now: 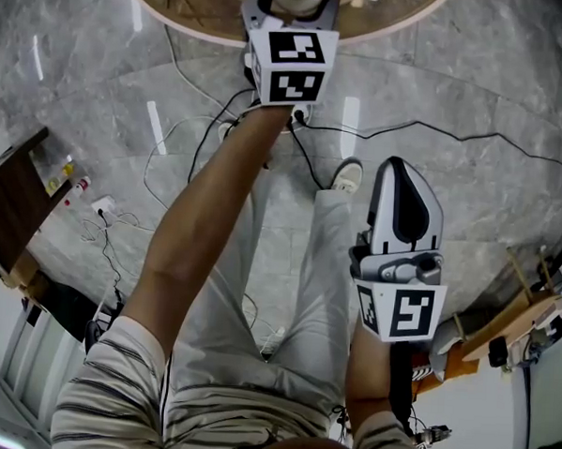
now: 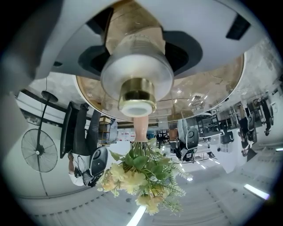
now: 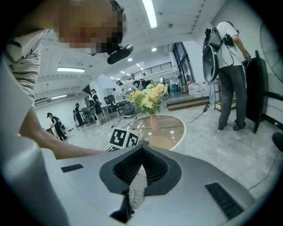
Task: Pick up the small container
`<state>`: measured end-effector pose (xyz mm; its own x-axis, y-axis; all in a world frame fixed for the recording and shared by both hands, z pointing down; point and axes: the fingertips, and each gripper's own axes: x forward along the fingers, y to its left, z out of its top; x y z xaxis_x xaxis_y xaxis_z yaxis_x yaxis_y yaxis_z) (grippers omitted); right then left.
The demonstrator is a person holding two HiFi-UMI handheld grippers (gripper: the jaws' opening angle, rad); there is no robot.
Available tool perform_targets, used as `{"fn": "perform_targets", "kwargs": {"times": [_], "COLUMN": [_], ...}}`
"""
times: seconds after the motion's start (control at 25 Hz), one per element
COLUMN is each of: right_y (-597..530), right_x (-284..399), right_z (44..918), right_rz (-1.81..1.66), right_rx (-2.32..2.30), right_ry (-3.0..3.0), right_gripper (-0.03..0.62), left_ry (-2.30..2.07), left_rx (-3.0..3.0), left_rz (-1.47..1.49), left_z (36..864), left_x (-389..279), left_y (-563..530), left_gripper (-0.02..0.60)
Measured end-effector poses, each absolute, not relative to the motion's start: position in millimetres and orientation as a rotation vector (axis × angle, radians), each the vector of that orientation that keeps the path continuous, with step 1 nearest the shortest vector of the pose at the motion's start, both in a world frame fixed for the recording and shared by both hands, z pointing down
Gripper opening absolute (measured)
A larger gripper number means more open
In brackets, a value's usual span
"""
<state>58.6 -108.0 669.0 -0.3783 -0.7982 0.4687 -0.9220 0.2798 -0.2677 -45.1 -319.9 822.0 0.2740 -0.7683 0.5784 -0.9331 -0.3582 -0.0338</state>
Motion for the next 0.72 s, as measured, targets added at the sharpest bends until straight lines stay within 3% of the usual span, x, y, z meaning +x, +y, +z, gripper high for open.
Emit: {"fn": "perform_targets", "kwargs": {"times": [0.36, 0.72], "right_y": [-106.3, -112.4], "right_x": [60.1, 52.0], "right_z": [650.3, 579.3], "right_rz": [0.698, 0.633], "right_rx": [1.593, 1.631], "right_ry": [-2.318, -2.367], "right_gripper": [0.009, 0.009], "left_ry": [-1.558, -1.523], "left_rx": [2.219, 2.257], "left_rz": [0.711, 0.665], "left_z": [796.6, 717.1], "left_x": [-55.6, -57.8], "left_y": [-308.2, -284.9], "left_gripper": [0.327, 0.327]}}
